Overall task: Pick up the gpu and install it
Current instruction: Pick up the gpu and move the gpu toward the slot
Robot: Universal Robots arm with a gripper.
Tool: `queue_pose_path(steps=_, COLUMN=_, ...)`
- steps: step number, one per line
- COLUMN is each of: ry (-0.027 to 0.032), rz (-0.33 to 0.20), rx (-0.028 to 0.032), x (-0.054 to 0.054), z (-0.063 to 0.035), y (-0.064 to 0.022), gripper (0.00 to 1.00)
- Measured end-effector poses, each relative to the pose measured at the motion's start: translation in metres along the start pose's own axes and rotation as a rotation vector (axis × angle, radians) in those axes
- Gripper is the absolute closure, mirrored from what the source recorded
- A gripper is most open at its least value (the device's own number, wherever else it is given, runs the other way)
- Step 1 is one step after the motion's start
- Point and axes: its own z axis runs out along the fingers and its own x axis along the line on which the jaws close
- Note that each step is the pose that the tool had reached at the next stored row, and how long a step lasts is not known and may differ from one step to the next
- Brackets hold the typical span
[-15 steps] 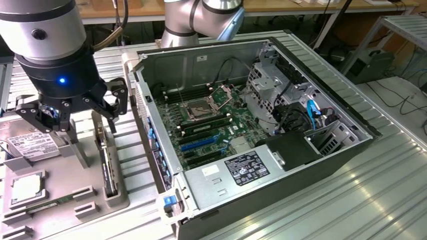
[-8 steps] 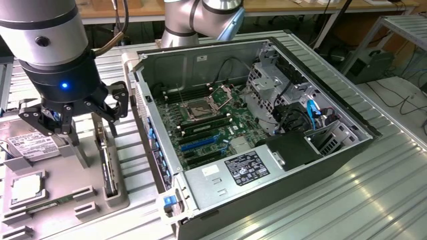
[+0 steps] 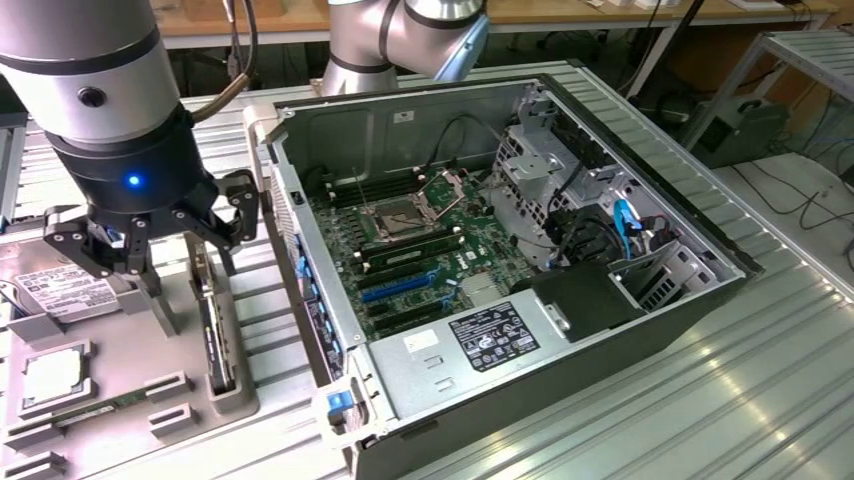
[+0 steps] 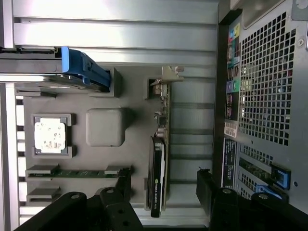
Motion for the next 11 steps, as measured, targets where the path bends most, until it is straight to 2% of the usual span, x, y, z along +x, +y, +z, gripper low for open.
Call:
queue_pose_path(steps=9, ry=-0.0011, rz=-0.001, rx=-0.0007, x=0.0, z=0.0085, y=0.0001, gripper=0.34)
queue_pose_path(steps=11, ry=-0.0011, rz=-0.001, rx=-0.0009, x=0.0, z=0.0139, y=-0.0012, gripper=0.34)
